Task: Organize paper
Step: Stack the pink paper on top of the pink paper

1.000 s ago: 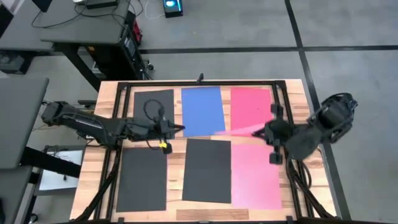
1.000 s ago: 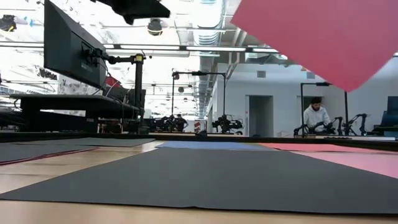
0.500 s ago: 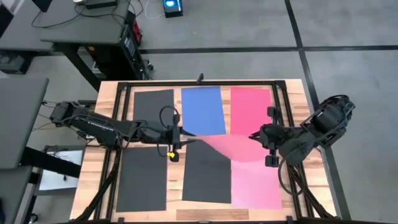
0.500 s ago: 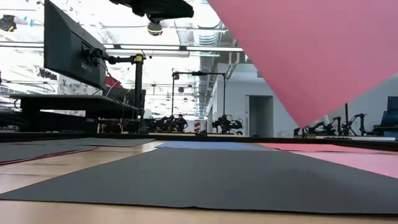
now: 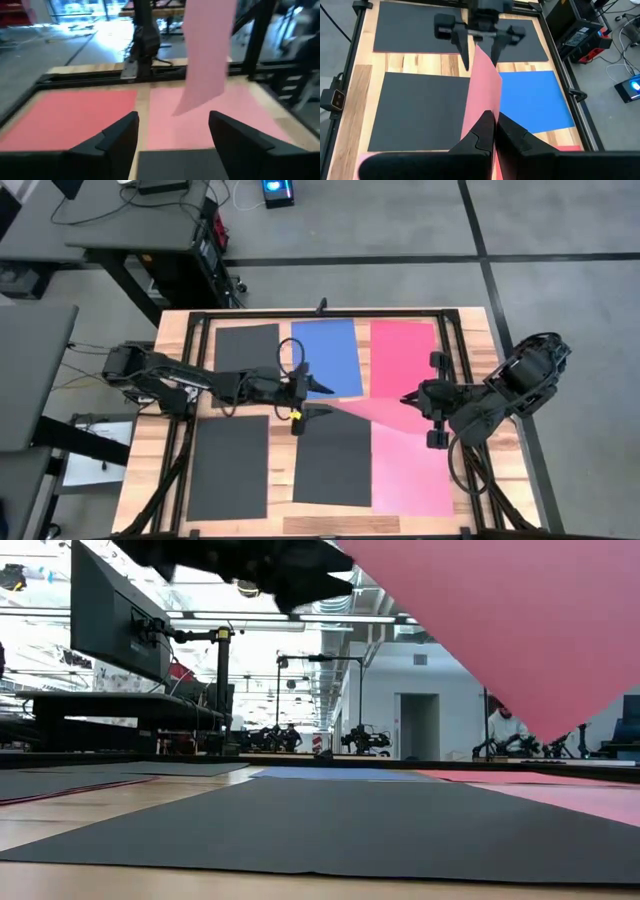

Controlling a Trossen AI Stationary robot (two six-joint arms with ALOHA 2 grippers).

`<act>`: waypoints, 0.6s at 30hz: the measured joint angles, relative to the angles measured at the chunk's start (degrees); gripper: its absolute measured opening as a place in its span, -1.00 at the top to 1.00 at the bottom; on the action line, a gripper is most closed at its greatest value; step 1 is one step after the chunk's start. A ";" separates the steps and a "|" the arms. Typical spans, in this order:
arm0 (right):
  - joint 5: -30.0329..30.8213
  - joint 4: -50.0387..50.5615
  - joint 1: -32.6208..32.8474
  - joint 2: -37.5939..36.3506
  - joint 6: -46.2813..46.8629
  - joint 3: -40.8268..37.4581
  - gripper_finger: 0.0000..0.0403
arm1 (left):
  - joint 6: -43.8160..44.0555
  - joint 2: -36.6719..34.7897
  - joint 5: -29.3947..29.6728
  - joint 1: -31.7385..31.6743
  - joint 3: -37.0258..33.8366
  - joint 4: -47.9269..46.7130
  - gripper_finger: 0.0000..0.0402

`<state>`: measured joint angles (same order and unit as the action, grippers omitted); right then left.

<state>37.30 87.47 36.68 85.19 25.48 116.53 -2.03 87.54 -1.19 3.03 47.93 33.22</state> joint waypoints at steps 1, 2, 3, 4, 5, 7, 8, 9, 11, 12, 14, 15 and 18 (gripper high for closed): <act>0.00 -0.01 0.19 0.00 -0.04 0.00 1.00 | 0.68 1.23 -1.61 -0.40 0.10 2.83 -0.13; 0.00 0.00 0.30 0.00 -0.16 0.00 1.00 | 1.47 2.27 -2.98 -0.68 0.11 4.41 -0.13; 0.00 -0.01 0.45 0.00 -0.25 0.00 1.00 | 2.13 3.44 -4.04 -0.83 0.08 6.12 -0.13; 0.05 -0.01 0.46 0.00 -0.25 0.00 1.00 | 2.54 4.70 -4.81 -0.86 0.16 8.27 -0.13; 0.07 -0.01 0.46 0.00 -0.36 0.00 1.00 | 2.82 5.71 -4.93 -0.86 0.34 9.41 -0.13; 0.14 -0.01 0.46 0.00 -0.45 0.00 1.00 | 3.08 7.82 -5.16 -0.76 0.72 11.38 -0.13; 0.15 -0.01 0.46 0.00 -0.45 0.00 1.00 | 3.10 8.76 -5.15 -0.75 1.30 12.45 -0.13; 0.15 -0.01 0.46 0.00 -0.45 0.00 1.00 | 3.02 9.43 -5.10 -0.65 1.35 13.42 -0.13; 0.20 -0.08 0.44 0.00 -0.42 0.00 1.00 | 2.77 10.77 -5.06 -0.59 2.16 14.73 -0.12; 0.20 -0.05 0.44 0.00 -0.42 0.00 1.00 | 2.39 11.09 -5.08 -0.54 2.56 14.84 -0.10; 0.20 0.03 0.44 0.00 -0.12 0.00 1.00 | 1.71 11.14 -5.07 -0.40 3.50 13.69 -0.02; 0.14 0.23 0.44 0.00 0.16 0.00 1.00 | 1.08 11.14 -4.98 -0.37 4.12 13.61 0.03; -1.75 1.18 0.46 0.00 2.26 0.00 1.00 | -1.23 10.95 -4.66 0.09 5.05 12.99 0.27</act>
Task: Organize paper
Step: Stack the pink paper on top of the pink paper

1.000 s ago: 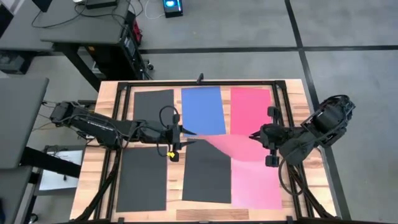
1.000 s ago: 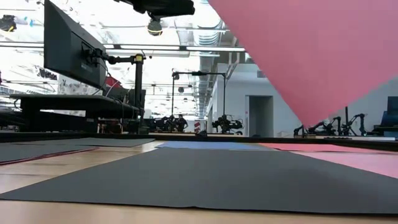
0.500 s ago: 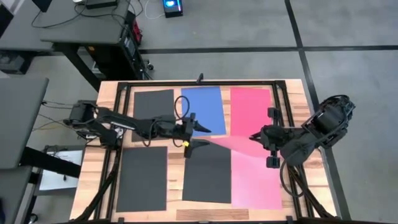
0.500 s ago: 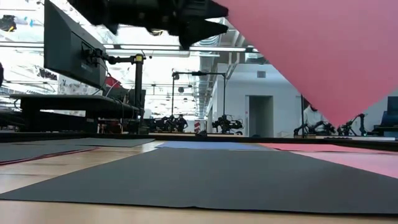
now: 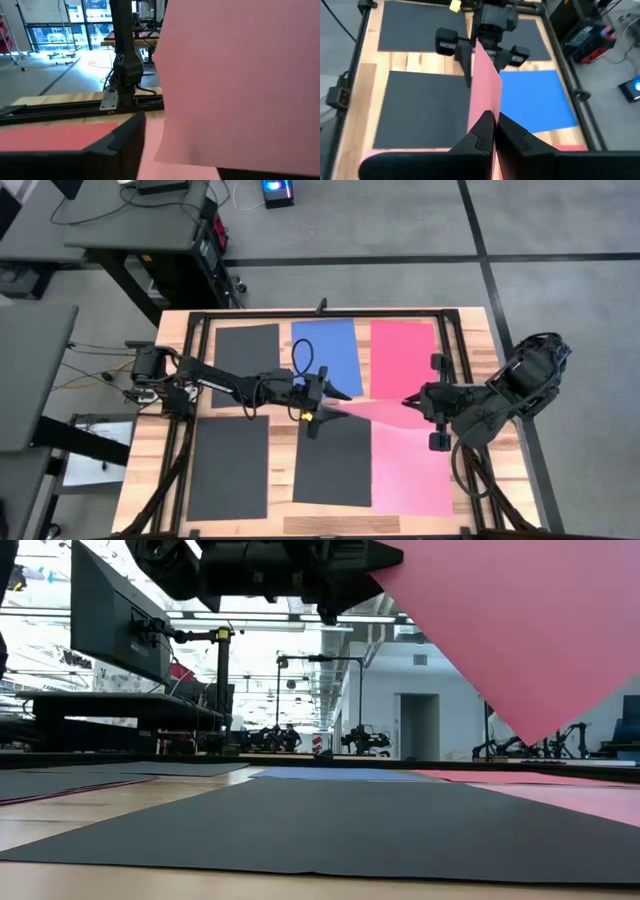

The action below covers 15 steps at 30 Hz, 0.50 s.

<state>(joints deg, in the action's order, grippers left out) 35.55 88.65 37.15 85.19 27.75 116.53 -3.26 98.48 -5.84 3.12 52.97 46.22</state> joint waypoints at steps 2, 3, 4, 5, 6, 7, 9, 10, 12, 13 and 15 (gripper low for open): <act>-2.11 1.10 0.03 0.02 2.32 0.00 1.00 | -2.16 -0.35 0.13 0.43 0.37 -0.78 0.46; -2.98 1.31 0.19 0.16 3.53 0.00 1.00 | -3.23 -0.42 0.15 0.71 0.73 -0.98 0.57; -3.80 1.30 0.50 0.22 4.24 0.00 1.00 | -4.37 -0.44 0.15 1.01 0.95 -1.04 0.68; -4.82 1.33 1.08 0.26 4.96 0.00 1.00 | -5.44 -0.47 0.13 1.25 0.96 -1.63 0.78; -5.75 1.28 1.76 0.34 5.82 0.00 1.00 | -6.36 -0.47 0.14 1.48 0.97 -2.23 0.88; -6.67 1.33 2.34 0.46 6.64 0.00 1.00 | -7.09 -0.40 0.14 1.74 1.01 -2.54 0.94; -8.29 1.27 3.34 0.60 8.51 -0.05 1.00 | -8.46 -0.38 0.15 2.16 1.02 -2.63 0.96; -8.76 1.37 4.10 0.62 9.67 -0.13 1.00 | -9.23 -0.40 0.16 2.31 1.03 -2.35 0.97; -9.96 1.33 5.53 0.82 12.34 -0.15 1.00 | -10.27 -0.40 0.30 2.57 1.15 -2.34 0.99; -10.49 1.38 6.03 1.07 13.57 -0.15 1.00 | -10.56 -0.40 0.33 2.67 1.43 -2.67 0.99; -11.43 1.31 7.14 1.42 15.56 -0.34 1.00 | -11.37 -0.40 0.40 2.81 2.54 -3.76 1.00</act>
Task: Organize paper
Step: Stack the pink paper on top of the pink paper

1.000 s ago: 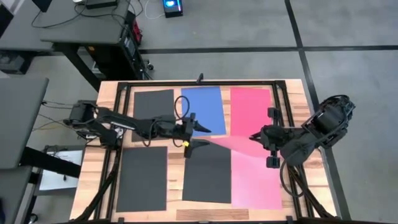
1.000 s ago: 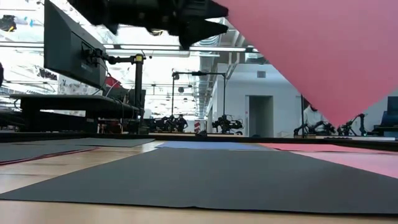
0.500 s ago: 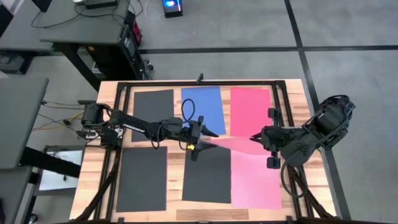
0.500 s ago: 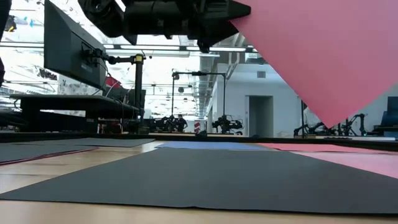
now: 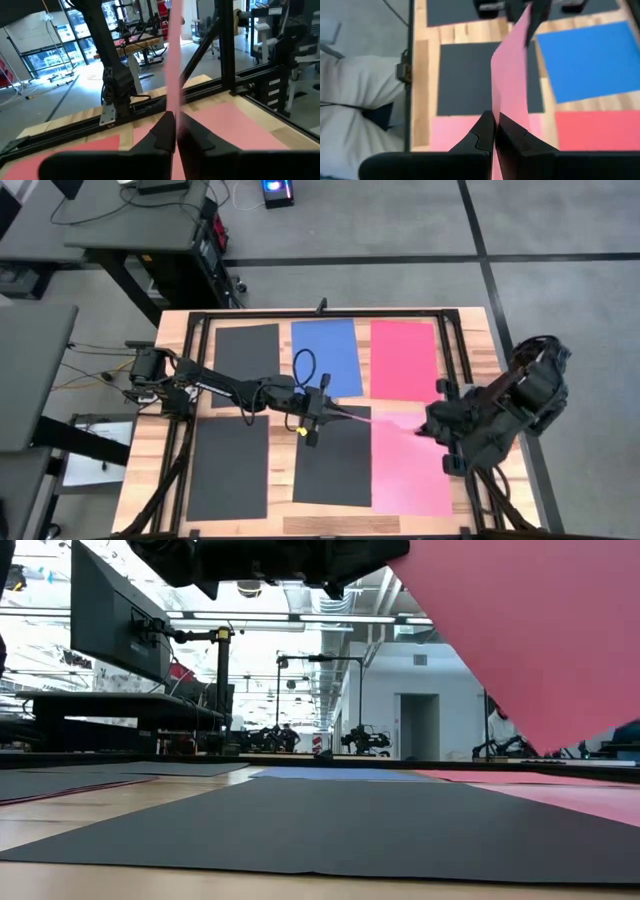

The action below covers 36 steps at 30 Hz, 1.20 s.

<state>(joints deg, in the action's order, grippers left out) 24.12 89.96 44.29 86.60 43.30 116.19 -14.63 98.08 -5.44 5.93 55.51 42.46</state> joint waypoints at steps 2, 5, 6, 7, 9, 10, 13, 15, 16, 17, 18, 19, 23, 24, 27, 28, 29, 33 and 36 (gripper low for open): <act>-0.08 0.00 0.99 0.09 1.26 -0.78 1.00 | -1.28 0.00 0.08 0.26 1.89 -2.54 1.00; -0.09 0.06 1.80 0.05 3.17 -3.22 1.00 | -3.55 0.00 0.30 1.16 4.76 -8.07 1.00; 0.13 0.06 1.86 0.05 3.20 -4.22 1.00 | -4.11 0.00 0.70 1.56 5.60 -9.66 1.00; 1.64 0.05 1.94 0.06 3.17 -5.27 1.00 | -4.56 0.00 1.06 1.99 6.46 -11.14 1.00; 5.90 -1.05 2.73 0.07 2.92 -8.13 1.00 | -5.58 -0.29 2.60 2.93 8.13 -14.83 1.00; 7.58 -1.95 3.09 0.07 2.60 -9.47 1.00 | -6.19 -0.64 3.36 3.45 8.61 -17.32 1.00; 12.10 -6.80 4.50 -0.05 0.70 -13.64 1.00 | -6.99 -1.14 6.83 4.72 9.89 -22.77 1.00; 14.84 -11.49 5.72 -0.52 -1.40 -16.41 1.00 | -7.08 -1.59 8.70 5.45 10.12 -25.27 1.00; 15.54 -13.74 6.24 -0.94 -2.28 -17.65 1.00 | -7.09 -1.67 9.29 5.78 10.36 -25.18 1.00; 16.09 -15.40 6.63 -1.47 -2.76 -18.76 1.00 | -7.12 -2.03 9.76 6.05 10.39 -25.55 1.00; 16.54 -17.39 6.98 -2.17 -3.07 -19.96 1.00 | -7.18 -2.19 9.89 6.23 10.35 -25.62 1.00; 17.02 -19.30 7.44 -3.05 -3.02 -21.32 1.00 | -7.29 -2.27 9.87 6.33 10.35 -24.89 1.00; 18.10 -27.28 9.75 -7.94 -1.35 -28.18 1.00 | -8.11 -2.84 10.85 6.55 10.33 -24.68 1.00; 18.57 -29.64 10.52 -9.38 -1.05 -30.31 1.00 | -8.25 -2.87 11.01 6.54 10.33 -24.49 1.00; 22.20 -37.55 13.62 -13.86 -0.87 -37.46 1.00 | -8.71 -2.91 11.27 6.54 10.33 -23.18 1.00; 23.19 -40.16 14.56 -15.56 -0.85 -40.07 1.00 | -9.12 -2.91 11.31 6.54 10.33 -22.57 1.00; 24.28 -43.03 15.47 -17.29 -0.87 -42.77 1.00 | -9.50 -2.93 11.37 6.53 10.33 -21.88 1.00; 27.88 -54.62 18.45 -24.08 -1.92 -53.62 1.00 | -11.08 -2.95 11.45 6.43 10.33 -19.81 1.00; 28.26 -56.26 19.53 -29.11 -1.90 -59.23 1.00 | -13.07 -2.95 11.44 6.38 10.33 -17.36 1.00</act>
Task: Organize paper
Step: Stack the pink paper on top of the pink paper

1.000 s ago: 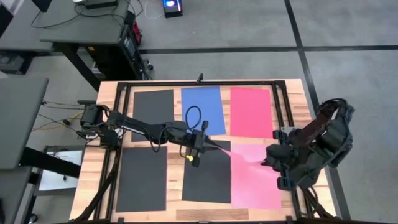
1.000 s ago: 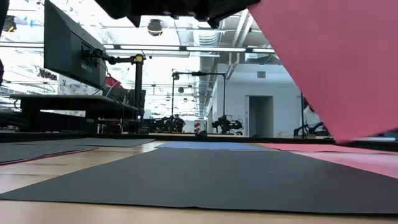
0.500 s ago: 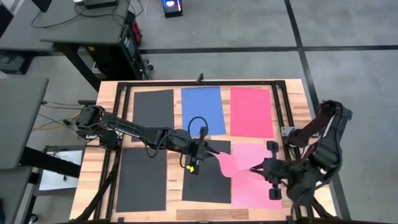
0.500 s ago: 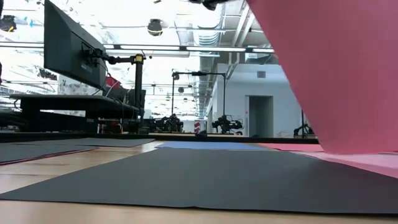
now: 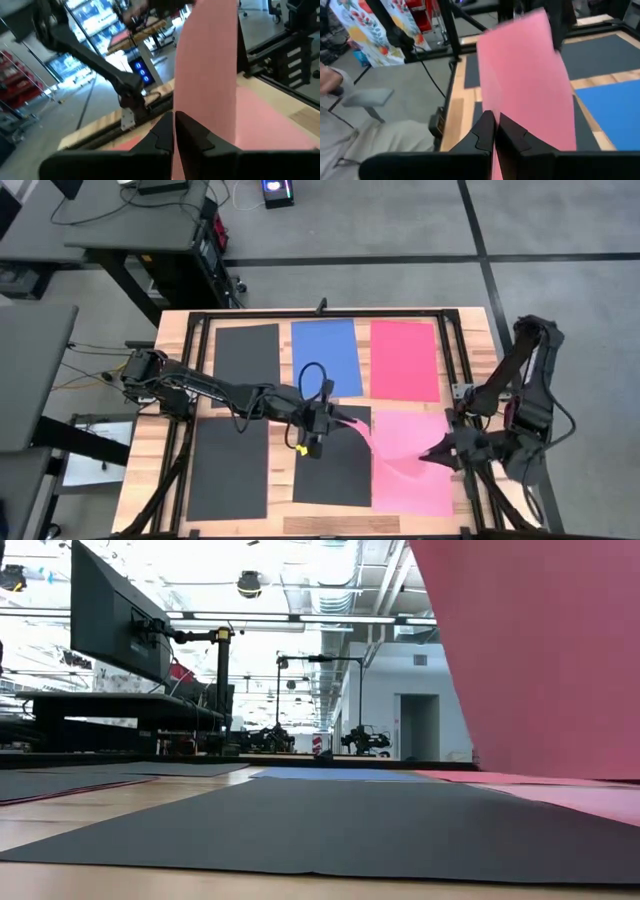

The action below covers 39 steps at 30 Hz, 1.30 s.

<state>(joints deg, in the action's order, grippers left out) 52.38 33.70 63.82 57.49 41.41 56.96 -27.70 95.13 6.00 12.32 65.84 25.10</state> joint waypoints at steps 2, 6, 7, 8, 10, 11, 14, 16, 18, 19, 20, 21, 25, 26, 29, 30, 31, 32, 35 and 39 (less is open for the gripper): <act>0.04 3.87 0.41 -3.22 2.04 -1.04 1.00 | -1.17 0.00 0.04 -0.16 0.00 1.35 1.00; 0.33 10.61 -0.44 -8.92 4.02 -0.95 1.00 | -1.69 0.00 0.07 -0.84 0.81 1.34 1.00; 0.27 11.89 -0.93 -10.22 4.04 -0.75 1.00 | -2.07 0.00 0.07 -1.01 1.08 1.34 1.00; 0.24 13.68 -1.52 -11.31 4.09 -0.35 1.00 | -2.84 0.00 0.09 -1.14 1.42 1.32 1.00; -0.88 18.07 -2.97 -12.85 4.82 0.85 1.00 | -4.69 0.26 0.09 -1.20 2.30 1.43 1.00; -1.51 21.02 -3.73 -13.25 5.77 1.49 1.00 | -5.56 0.41 0.07 -1.27 2.79 1.40 1.00; -4.04 31.06 -6.67 -13.14 9.57 3.45 1.00 | -8.23 0.48 0.04 -1.29 3.44 1.20 1.00; -6.33 37.02 -9.06 -12.34 11.61 4.35 1.00 | -10.10 0.48 0.07 -1.31 3.54 1.36 1.00; -7.82 40.91 -11.51 -11.35 12.58 5.38 1.00 | -11.89 0.48 0.07 -1.31 3.54 1.30 1.00; -8.47 42.19 -12.72 -10.82 12.57 5.97 1.00 | -12.74 0.50 0.07 -1.33 3.54 1.28 1.00; -8.81 42.97 -13.94 -10.23 12.21 6.57 1.00 | -13.44 0.50 0.07 -1.34 3.54 1.28 1.00; -9.01 43.30 -15.02 -9.59 11.41 7.25 1.00 | -13.73 0.50 0.06 -1.50 3.54 1.31 1.00; -9.05 43.69 -18.72 -6.65 6.38 10.90 1.00 | -12.95 0.50 -1.05 -2.34 3.54 0.93 1.00; -9.06 43.76 -19.46 -5.78 5.24 12.03 1.00 | -12.78 0.50 -1.48 -2.47 3.54 0.93 1.00; -10.76 44.56 -20.97 -2.63 2.46 15.69 1.00 | -12.07 0.50 -3.58 -2.75 3.54 0.56 1.00; -11.53 45.06 -21.32 -1.42 2.02 16.90 1.00 | -11.50 0.57 -4.40 -2.75 3.54 -0.04 1.00; -12.36 45.95 -21.49 -0.14 1.82 18.04 1.00 | -11.02 1.24 -4.76 -2.75 3.55 -0.12 1.00; -13.52 47.04 -21.62 1.20 1.83 19.08 1.00 | -10.69 2.19 -4.81 -2.73 3.65 0.41 1.00; -17.56 52.05 -21.62 5.69 3.97 21.90 1.00 | -10.55 5.92 -5.11 -2.45 3.92 0.37 1.00; -23.78 55.79 -21.59 11.47 7.89 23.67 1.00 | -10.81 11.60 -5.26 -1.60 6.10 2.64 1.00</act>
<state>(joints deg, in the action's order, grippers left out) 28.60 89.49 42.23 68.96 49.30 80.63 -38.51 106.74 0.74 10.72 71.94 27.73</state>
